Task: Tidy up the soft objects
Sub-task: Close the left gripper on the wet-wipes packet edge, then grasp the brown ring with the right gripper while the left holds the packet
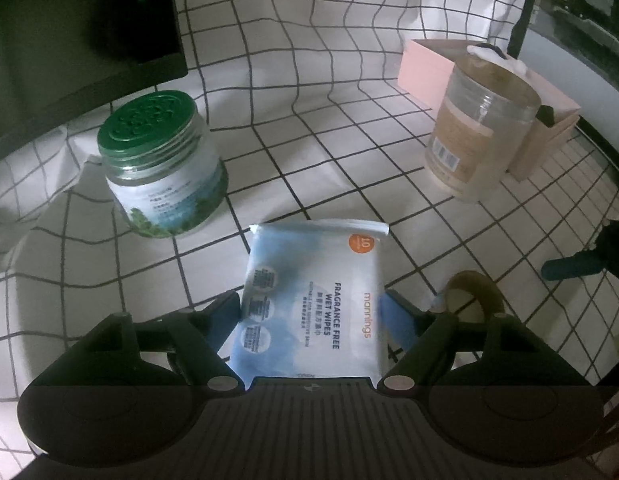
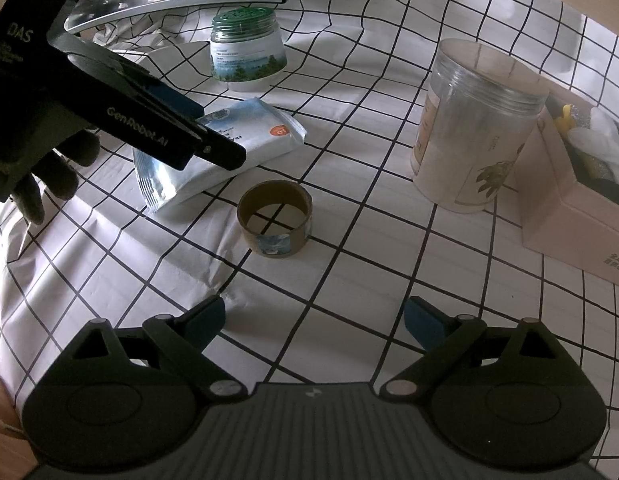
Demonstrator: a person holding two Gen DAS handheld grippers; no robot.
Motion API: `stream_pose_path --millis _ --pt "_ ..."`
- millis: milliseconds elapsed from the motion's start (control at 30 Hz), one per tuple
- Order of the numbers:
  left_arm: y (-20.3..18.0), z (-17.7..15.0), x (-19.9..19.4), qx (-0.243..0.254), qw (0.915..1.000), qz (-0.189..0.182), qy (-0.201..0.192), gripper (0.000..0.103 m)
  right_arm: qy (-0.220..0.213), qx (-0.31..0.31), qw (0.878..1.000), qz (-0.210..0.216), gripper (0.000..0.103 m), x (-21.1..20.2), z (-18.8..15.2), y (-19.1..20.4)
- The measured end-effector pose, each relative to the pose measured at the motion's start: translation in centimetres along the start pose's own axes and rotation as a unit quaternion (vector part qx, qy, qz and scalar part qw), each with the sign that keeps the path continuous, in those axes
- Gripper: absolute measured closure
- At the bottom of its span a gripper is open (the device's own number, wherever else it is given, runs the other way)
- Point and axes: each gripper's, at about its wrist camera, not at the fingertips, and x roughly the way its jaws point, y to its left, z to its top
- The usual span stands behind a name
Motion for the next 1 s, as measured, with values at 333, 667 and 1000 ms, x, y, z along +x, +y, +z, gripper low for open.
stream_pose_path --millis 333,667,1000 --pt "0.2 -0.1 0.6 -0.007 1.0000 -0.004 0.002 0.017 0.000 0.000 1.000 0.000 0.006 0.0 0.0 0.0" --pt "0.3 -0.1 0.9 -0.018 0.9998 -0.006 -0.002 0.016 -0.001 0.000 1.000 0.000 0.006 0.1 -0.1 0.0" --pt "0.5 0.1 0.6 -0.051 0.9987 0.003 -0.001 0.023 -0.008 -0.003 1.000 0.001 0.010 0.0 0.3 -0.1"
